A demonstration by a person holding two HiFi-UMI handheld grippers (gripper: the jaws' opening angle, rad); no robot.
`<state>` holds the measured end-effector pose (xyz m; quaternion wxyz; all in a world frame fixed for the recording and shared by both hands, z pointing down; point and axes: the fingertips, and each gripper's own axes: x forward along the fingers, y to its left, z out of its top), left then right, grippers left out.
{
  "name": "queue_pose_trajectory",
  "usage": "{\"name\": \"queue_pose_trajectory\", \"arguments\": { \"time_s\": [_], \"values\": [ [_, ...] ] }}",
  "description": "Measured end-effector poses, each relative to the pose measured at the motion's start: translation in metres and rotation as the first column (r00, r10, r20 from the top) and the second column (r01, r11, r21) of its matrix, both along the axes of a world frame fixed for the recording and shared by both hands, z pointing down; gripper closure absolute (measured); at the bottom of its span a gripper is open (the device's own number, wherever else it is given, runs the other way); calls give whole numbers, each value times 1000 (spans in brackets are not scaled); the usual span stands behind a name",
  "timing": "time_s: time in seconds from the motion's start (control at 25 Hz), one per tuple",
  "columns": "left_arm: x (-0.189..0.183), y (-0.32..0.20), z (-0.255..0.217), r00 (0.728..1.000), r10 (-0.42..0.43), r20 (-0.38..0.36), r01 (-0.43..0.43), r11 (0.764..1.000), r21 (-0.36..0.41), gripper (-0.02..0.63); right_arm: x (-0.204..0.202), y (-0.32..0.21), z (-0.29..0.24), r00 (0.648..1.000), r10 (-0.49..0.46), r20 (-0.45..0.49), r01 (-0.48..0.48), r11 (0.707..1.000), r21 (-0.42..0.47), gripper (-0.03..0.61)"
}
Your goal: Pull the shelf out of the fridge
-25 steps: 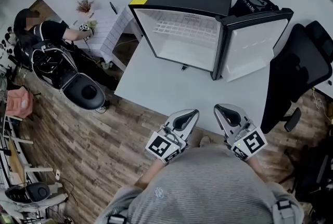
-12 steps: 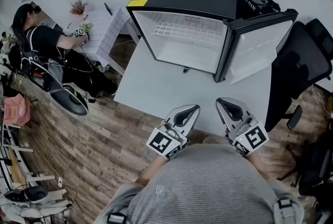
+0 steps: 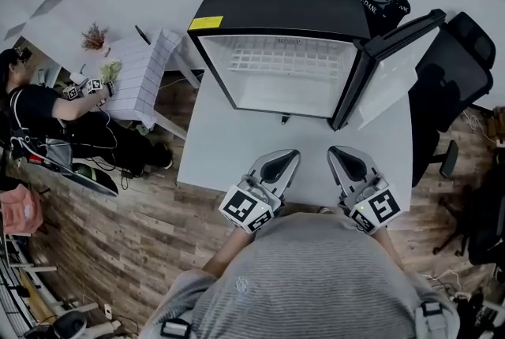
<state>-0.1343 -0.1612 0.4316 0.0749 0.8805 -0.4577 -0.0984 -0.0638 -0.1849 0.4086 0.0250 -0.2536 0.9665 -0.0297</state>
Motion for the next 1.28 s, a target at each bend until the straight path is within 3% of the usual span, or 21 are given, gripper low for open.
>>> {"name": "queue_pose_trajectory", "arguments": {
  "time_s": [0.32, 0.6, 0.72, 0.88, 1.0, 1.12, 1.28],
  "values": [
    [-18, -14, 4, 996, 89, 4, -89, 996, -4, 603, -19, -6, -4, 997, 74, -9, -74, 997, 18, 565],
    [-10, -24, 6, 991, 130, -20, -131, 991, -8, 601, -13, -3, -2, 995, 96, -22, -96, 995, 17, 565],
    [-8, -30, 6, 988, 130, -89, -133, 991, -28, 601, -6, -4, -2, 994, 107, -26, -106, 994, 16, 565],
    [-15, -43, 5, 958, 98, -271, -124, 989, -80, 601, 0, -2, -4, 994, 108, -25, -108, 994, 13, 565],
    [-23, -55, 4, 894, 54, -444, -121, 985, -125, 601, 0, -2, -5, 994, 105, -32, -104, 994, 21, 565],
    [-33, -69, 5, 775, 7, -631, -144, 976, -166, 601, -2, -3, -6, 995, 93, -42, -92, 995, 42, 565],
    [-43, -88, 21, 619, -84, -781, -178, 953, -244, 598, -3, -11, -5, 994, 92, -61, -88, 995, 55, 565]
  ]
}}
